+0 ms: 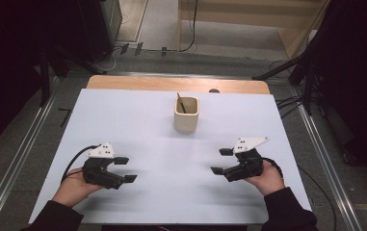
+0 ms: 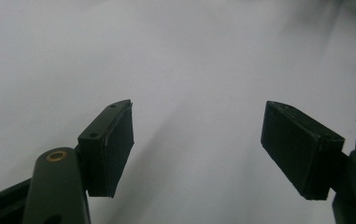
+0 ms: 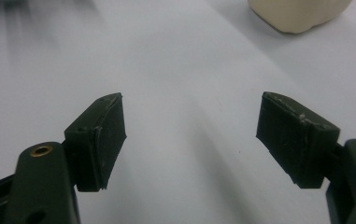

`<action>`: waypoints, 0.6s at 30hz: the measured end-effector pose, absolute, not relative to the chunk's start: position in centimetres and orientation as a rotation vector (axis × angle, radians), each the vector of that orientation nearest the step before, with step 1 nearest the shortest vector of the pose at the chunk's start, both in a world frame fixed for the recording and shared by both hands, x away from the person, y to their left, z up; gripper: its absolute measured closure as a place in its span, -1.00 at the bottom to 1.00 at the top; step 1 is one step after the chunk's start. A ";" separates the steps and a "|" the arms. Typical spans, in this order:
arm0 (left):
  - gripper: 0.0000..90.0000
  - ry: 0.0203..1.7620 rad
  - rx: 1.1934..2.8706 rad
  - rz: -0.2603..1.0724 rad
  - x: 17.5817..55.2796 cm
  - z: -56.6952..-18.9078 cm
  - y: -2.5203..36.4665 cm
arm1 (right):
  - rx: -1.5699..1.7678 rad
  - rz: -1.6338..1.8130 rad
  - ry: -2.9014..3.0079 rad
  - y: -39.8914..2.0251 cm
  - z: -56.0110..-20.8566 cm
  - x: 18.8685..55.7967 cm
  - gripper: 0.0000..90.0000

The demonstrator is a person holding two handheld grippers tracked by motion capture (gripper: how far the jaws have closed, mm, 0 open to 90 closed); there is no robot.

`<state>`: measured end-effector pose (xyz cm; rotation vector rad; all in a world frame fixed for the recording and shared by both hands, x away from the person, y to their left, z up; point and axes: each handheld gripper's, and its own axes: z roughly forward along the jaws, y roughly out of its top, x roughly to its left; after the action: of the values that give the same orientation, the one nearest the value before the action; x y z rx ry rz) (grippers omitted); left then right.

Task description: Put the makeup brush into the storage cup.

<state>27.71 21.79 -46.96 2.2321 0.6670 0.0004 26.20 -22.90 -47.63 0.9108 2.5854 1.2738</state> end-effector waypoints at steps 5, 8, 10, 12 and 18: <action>-0.42 0.664 2.236 -0.001 27.7 -47.0 21.8 | 0.921 1.275 2.588 -23.4 -47.7 26.0 -0.45; -0.42 0.663 2.237 -0.001 27.7 -47.0 21.8 | 0.926 1.266 2.591 -23.6 -47.8 26.0 -0.45; -0.42 0.663 2.237 0.001 27.7 -47.0 21.8 | 0.930 1.262 2.593 -23.9 -47.9 26.0 -0.45; -0.42 0.664 2.235 0.002 27.7 -47.0 21.8 | 0.941 1.260 2.590 -24.1 -47.9 25.9 -0.45; -0.42 0.663 2.236 0.001 27.7 -47.0 21.8 | 0.946 1.265 2.578 -24.8 -47.9 25.7 -0.45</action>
<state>27.73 21.84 -46.97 2.2355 0.6633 0.0007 25.68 -24.76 -47.93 0.9458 2.5784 1.2650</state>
